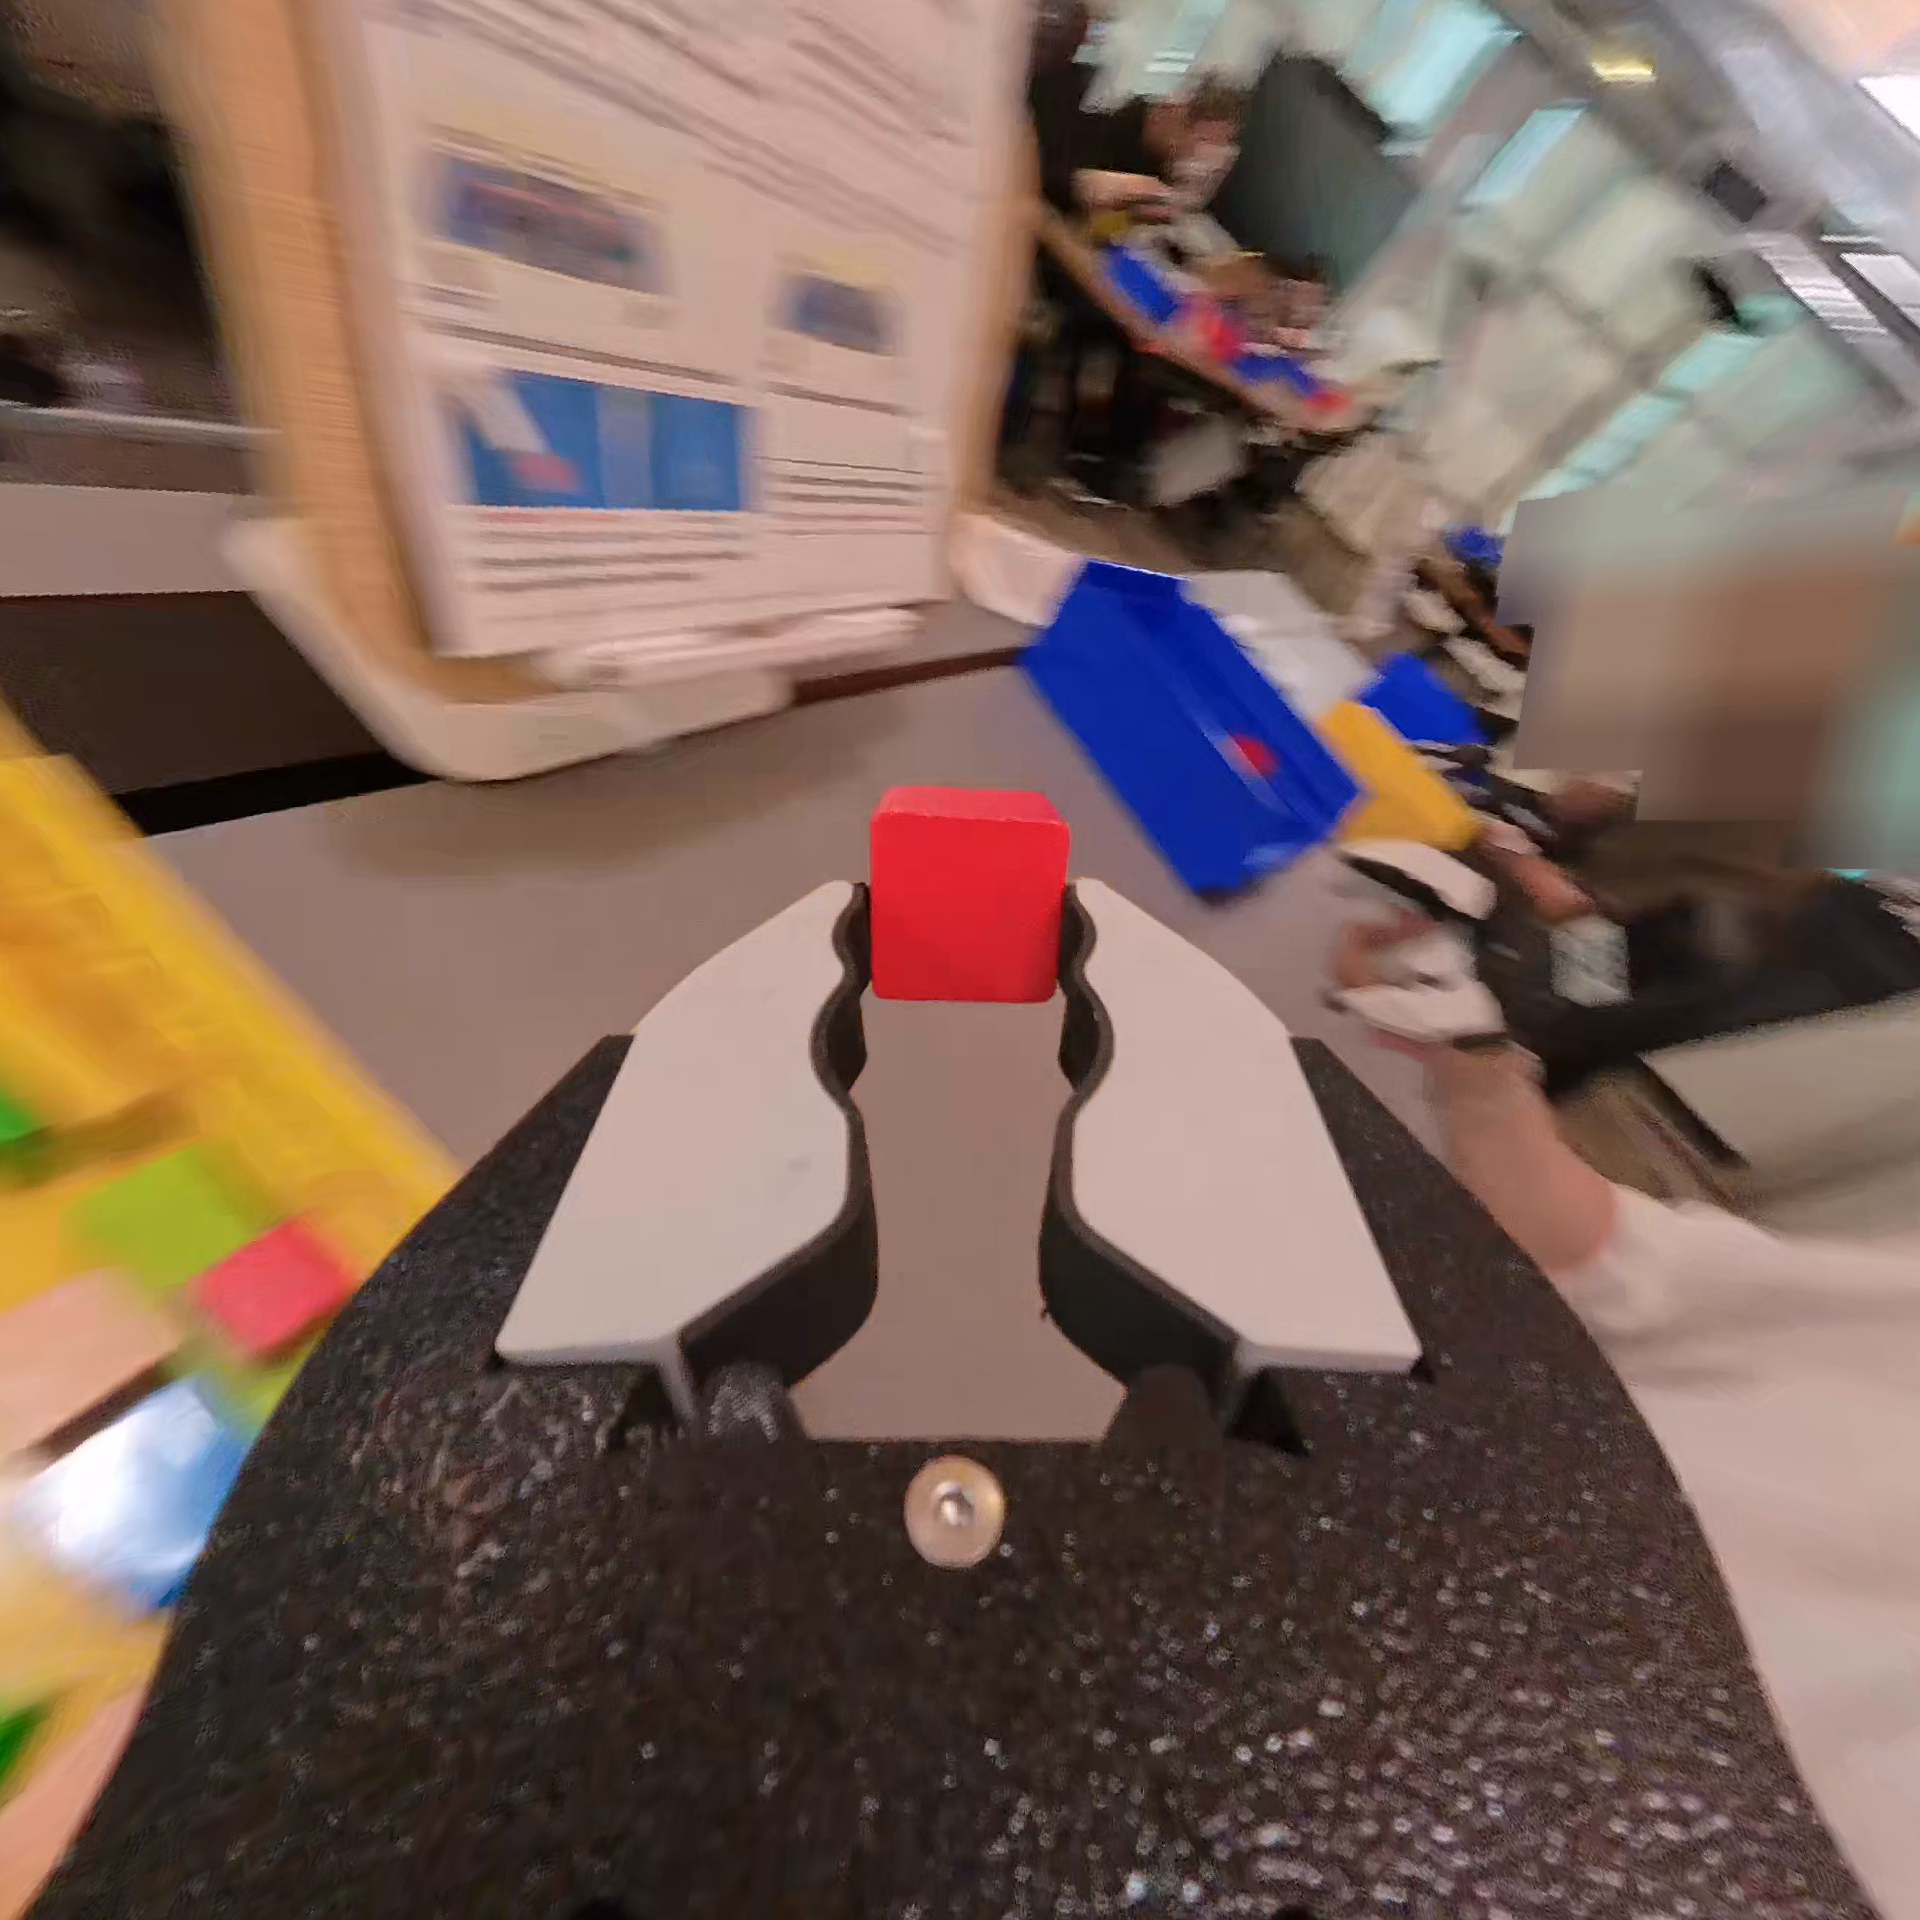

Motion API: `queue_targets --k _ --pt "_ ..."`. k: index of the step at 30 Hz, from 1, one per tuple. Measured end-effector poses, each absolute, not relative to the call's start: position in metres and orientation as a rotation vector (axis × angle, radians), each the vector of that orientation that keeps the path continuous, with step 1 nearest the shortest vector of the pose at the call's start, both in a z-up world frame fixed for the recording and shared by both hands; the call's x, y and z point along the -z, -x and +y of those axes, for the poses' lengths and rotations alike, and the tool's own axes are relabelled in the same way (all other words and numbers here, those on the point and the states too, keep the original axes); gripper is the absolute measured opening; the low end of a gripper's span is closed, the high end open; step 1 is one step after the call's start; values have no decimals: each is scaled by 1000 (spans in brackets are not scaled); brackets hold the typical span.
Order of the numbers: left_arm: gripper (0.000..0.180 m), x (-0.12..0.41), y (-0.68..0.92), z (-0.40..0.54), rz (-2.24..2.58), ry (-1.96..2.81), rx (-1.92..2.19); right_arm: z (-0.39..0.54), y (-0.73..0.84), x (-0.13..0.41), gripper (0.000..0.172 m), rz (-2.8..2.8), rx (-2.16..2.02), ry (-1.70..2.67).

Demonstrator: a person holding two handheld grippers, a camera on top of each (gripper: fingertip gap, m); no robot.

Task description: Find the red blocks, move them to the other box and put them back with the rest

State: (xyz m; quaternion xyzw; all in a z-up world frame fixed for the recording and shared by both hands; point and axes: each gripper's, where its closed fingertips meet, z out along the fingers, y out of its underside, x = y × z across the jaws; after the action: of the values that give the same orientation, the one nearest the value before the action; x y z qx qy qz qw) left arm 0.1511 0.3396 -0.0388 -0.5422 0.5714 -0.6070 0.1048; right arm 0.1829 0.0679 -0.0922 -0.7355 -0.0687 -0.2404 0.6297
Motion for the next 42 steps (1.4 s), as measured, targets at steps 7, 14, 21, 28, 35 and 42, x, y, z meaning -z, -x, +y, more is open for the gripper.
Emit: queue_targets --k 7,14,21,28,35,42 --pt "33 49 -130 182 1907 1337 2331 117 -139 49 62 -500 542 1462" --pt "33 67 -133 109 2000 1288 2616 118 -126 51 50 -590 539 1464" --pt "33 69 -134 92 1999 1308 2743 107 -128 59 33 -608 514 1496" --pt "45 86 -155 102 1949 1432 2379 84 -166 55 33 -408 603 1608" --pt "52 119 -164 142 1907 1538 1828 -53 -295 59 33 279 802 1820" --pt "60 139 -155 162 1884 1592 1653 -210 -381 117 33 835 968 2067"
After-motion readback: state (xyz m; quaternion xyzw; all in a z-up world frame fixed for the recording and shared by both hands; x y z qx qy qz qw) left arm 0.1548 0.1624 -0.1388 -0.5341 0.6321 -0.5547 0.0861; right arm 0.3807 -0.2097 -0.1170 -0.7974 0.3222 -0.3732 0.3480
